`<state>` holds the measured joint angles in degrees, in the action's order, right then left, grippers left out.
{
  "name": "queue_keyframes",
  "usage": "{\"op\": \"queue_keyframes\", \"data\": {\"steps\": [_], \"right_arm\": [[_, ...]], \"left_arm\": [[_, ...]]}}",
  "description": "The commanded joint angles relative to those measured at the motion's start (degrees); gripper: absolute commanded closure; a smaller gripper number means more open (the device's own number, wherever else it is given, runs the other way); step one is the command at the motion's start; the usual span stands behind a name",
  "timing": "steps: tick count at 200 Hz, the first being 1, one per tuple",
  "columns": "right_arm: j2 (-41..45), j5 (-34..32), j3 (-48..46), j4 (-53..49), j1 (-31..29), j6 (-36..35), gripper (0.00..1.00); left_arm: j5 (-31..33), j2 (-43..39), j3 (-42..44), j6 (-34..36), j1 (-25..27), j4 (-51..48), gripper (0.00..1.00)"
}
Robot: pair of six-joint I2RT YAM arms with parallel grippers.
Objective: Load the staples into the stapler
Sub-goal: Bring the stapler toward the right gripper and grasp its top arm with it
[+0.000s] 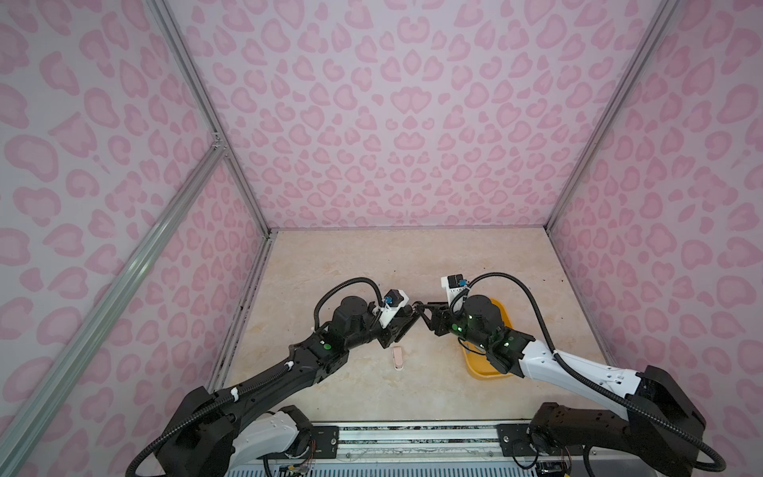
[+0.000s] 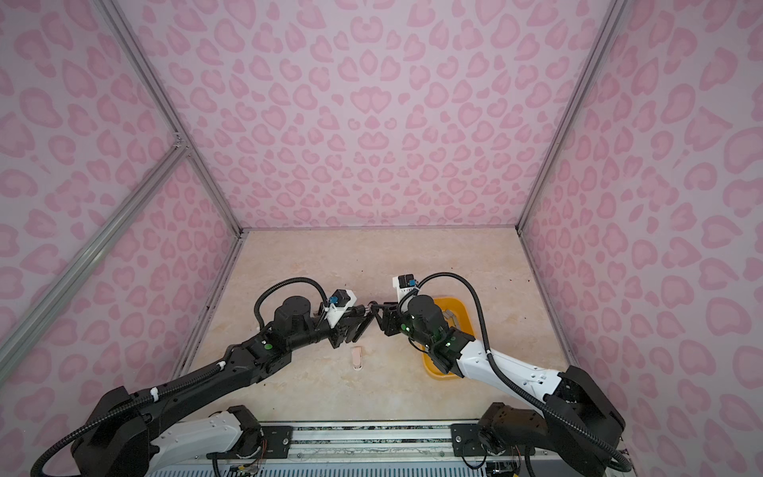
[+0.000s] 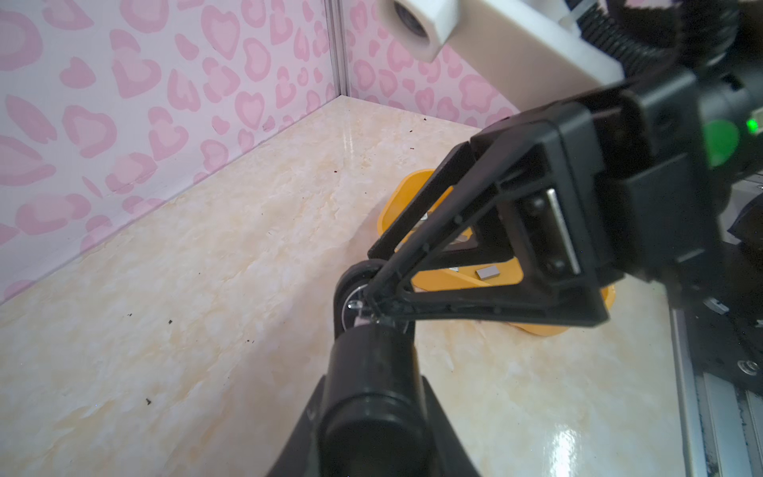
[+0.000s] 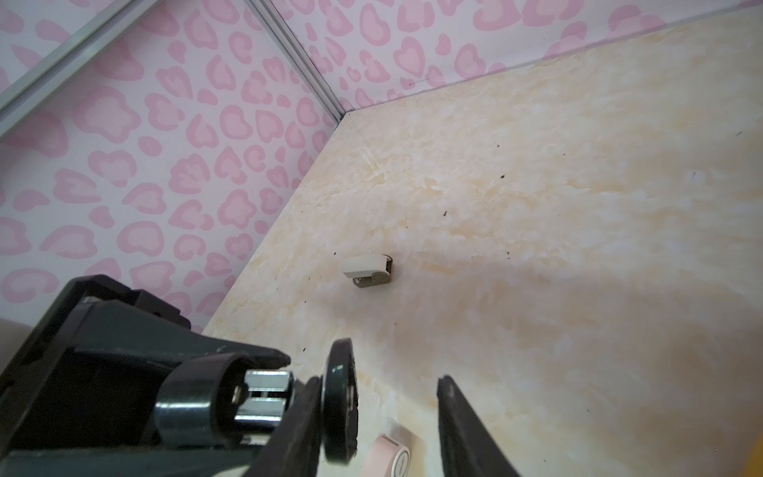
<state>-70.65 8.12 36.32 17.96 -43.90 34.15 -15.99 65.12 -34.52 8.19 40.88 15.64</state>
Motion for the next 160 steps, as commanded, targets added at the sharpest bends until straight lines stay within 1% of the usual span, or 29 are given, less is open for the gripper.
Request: {"op": "queue_keyframes", "data": {"steps": [1, 30, 53, 82, 109, 125, 148, 160], "right_arm": [[-0.7, -1.4, -0.2, -0.2, 0.0, 1.0, 0.56], [-1.0, -1.3, -0.1, 0.2, 0.0, 0.8, 0.57], [-1.7, -2.0, 0.2, 0.0, 0.0, 0.0, 0.57], [-2.9, -2.7, 0.4, -0.6, 0.2, 0.9, 0.60], [-3.2, -2.7, -0.1, -0.3, 0.7, 2.1, 0.71], [-3.2, -2.9, -0.2, -0.3, 0.7, 2.3, 0.81], [-3.3, -4.6, -0.6, -0.1, 0.7, 2.6, 0.93], [-3.5, -6.0, -0.8, -0.5, 0.9, 3.1, 0.98]], "left_arm": [[-0.2, -1.6, 0.0, -0.7, -0.1, 5.6, 0.96], [-0.7, -1.1, -1.5, -0.5, 0.0, 3.5, 0.96], [-0.8, -0.7, -1.4, -0.6, 0.0, 3.7, 0.96], [0.3, -3.3, 0.1, -0.8, -0.1, 5.0, 0.96], [-0.4, -4.6, 0.7, -1.0, -0.1, 5.5, 0.96], [-1.4, -4.8, 0.4, -0.8, -0.1, 5.1, 0.96], [-0.6, -5.7, 0.7, -0.5, -0.1, 4.8, 0.96], [-0.1, -6.6, 1.1, -0.3, -0.1, 4.9, 0.96]]}}
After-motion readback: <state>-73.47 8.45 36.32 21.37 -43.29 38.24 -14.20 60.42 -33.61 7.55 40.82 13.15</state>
